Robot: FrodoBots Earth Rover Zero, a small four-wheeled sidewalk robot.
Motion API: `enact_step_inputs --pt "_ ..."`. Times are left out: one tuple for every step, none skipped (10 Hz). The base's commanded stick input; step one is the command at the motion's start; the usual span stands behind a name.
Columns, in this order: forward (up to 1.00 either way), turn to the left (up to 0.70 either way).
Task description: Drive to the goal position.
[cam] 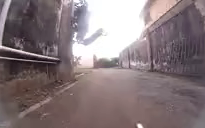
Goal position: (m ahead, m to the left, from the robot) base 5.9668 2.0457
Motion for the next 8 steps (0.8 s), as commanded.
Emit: enact_step_inputs --pt "1.00 0.01" --pt "1.00 0.01" --pt "1.00 0.01" --pt "1.00 0.01" --pt "1.00 0.01" --pt "1.00 0.01" --pt "1.00 0.01" --pt "1.00 0.01"
